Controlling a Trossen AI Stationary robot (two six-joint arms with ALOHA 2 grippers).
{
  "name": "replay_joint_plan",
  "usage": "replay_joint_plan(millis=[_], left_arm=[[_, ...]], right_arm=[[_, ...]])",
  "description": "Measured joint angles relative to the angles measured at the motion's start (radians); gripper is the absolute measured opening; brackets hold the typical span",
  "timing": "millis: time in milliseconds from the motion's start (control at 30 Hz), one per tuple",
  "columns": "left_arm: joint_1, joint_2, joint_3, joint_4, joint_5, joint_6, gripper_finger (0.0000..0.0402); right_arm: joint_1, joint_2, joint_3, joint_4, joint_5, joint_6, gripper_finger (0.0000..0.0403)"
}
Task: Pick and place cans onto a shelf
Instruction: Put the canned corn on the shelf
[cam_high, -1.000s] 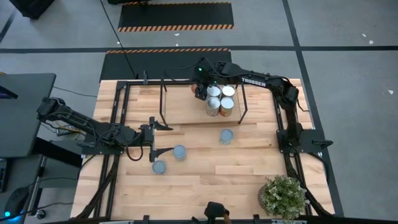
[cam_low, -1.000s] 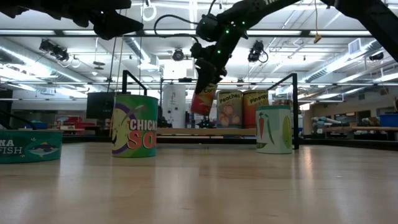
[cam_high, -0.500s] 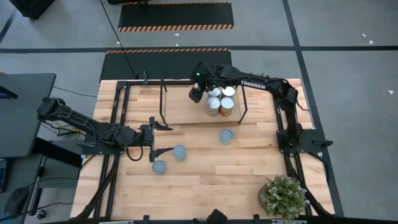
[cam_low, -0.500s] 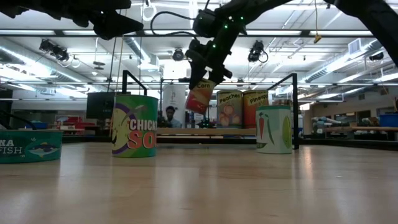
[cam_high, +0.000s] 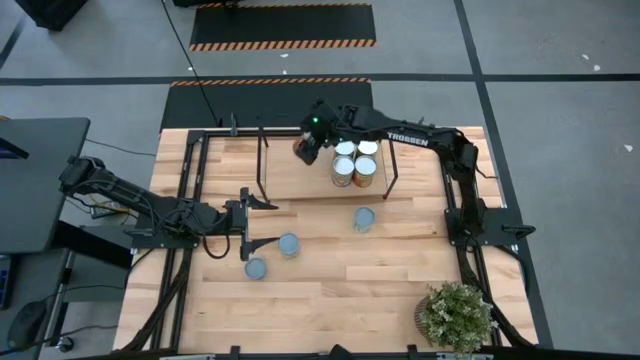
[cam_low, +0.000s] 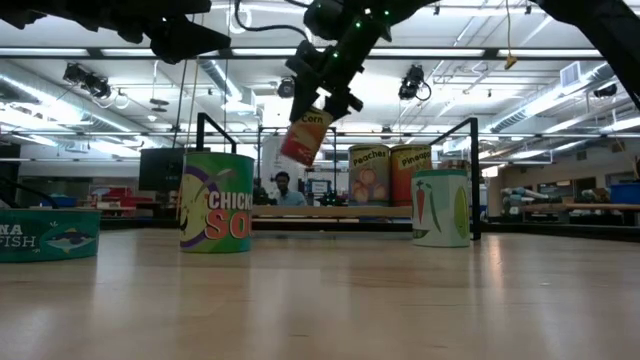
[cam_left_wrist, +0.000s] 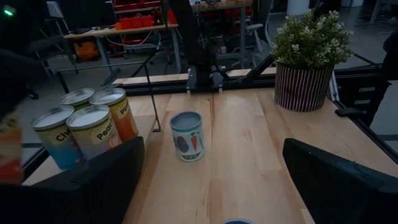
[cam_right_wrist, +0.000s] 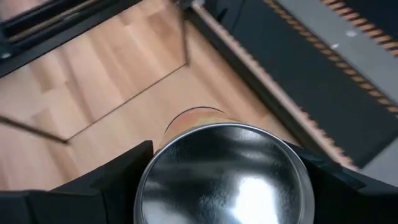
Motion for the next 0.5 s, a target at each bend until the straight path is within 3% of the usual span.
replay_joint_plan(millis=[233, 500], left_arm=[[0.0, 0.0, 0.0, 0.003, 0.0, 0.0, 0.0389], [0.0, 0.0, 0.0, 0.025, 0.0, 0.0, 0.0389]], right_arm=[[-0.006, 0.0, 0.095, -0.063, 0.001, -0.038, 0.0329], [0.02, 0.047, 0.084, -0.151, 0.031, -0.013, 0.0329]])
